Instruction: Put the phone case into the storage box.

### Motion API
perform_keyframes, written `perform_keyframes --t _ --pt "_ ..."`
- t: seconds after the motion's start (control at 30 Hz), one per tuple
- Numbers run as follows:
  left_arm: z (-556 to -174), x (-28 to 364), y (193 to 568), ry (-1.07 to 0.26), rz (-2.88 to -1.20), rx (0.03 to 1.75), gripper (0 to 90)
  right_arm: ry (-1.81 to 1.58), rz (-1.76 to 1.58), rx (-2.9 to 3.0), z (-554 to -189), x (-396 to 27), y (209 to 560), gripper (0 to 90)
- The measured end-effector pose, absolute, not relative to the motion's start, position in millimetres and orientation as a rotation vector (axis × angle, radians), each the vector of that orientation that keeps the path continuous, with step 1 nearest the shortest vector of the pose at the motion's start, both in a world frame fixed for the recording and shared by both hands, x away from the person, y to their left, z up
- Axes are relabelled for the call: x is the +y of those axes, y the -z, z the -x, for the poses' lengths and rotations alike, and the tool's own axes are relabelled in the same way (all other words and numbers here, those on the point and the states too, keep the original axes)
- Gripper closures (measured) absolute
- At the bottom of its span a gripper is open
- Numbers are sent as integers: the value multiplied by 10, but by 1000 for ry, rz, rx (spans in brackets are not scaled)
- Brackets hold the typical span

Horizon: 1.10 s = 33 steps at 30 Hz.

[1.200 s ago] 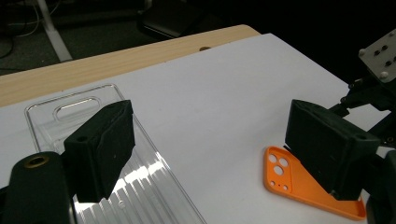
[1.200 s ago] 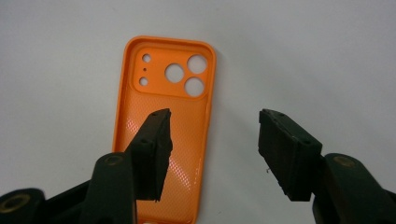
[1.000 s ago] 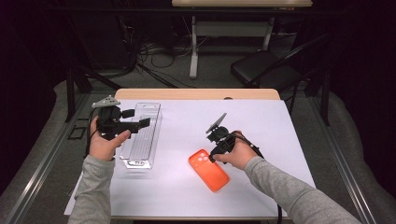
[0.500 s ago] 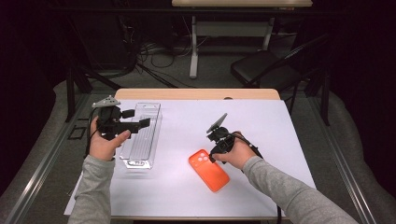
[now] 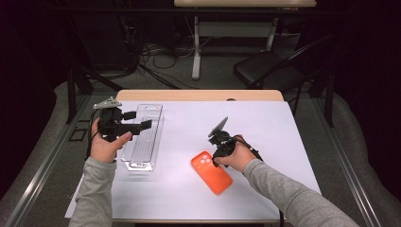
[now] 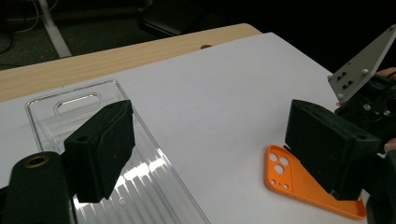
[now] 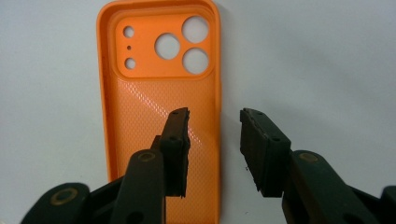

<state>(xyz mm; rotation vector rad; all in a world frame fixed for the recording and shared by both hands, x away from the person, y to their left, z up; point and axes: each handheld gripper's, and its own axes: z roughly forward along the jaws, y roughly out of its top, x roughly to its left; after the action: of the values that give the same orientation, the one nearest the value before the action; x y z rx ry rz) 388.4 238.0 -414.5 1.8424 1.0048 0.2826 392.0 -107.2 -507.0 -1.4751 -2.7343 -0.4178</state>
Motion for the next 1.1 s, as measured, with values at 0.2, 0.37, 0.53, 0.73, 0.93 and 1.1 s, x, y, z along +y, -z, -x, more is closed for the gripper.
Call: perform_keyframes --t 0.2,0.37,0.53,0.73,0.93,1.1 --pt "-3888 2388 4148 -284 -1846 1001 158 284 1449 -2742 -3961 -1060 5048 644" --pt "-3893 2388 4157 -286 -1848 1006 159 317 1443 -2749 -3973 -1058 5081 684" --pt "-3889 2393 4154 -284 -1841 1011 159 376 1468 -2733 -3971 -1048 5140 706" --pt "-3892 2394 4155 -287 -1846 1007 159 344 1462 -2732 -3971 -1053 5162 738" --pt "-3894 2396 4158 -285 -1845 1011 159 349 1511 -2697 -3952 -1065 5241 761" --pt "-3895 2395 4163 -284 -1843 1017 159 256 1482 -2700 -3966 -1085 5212 774"
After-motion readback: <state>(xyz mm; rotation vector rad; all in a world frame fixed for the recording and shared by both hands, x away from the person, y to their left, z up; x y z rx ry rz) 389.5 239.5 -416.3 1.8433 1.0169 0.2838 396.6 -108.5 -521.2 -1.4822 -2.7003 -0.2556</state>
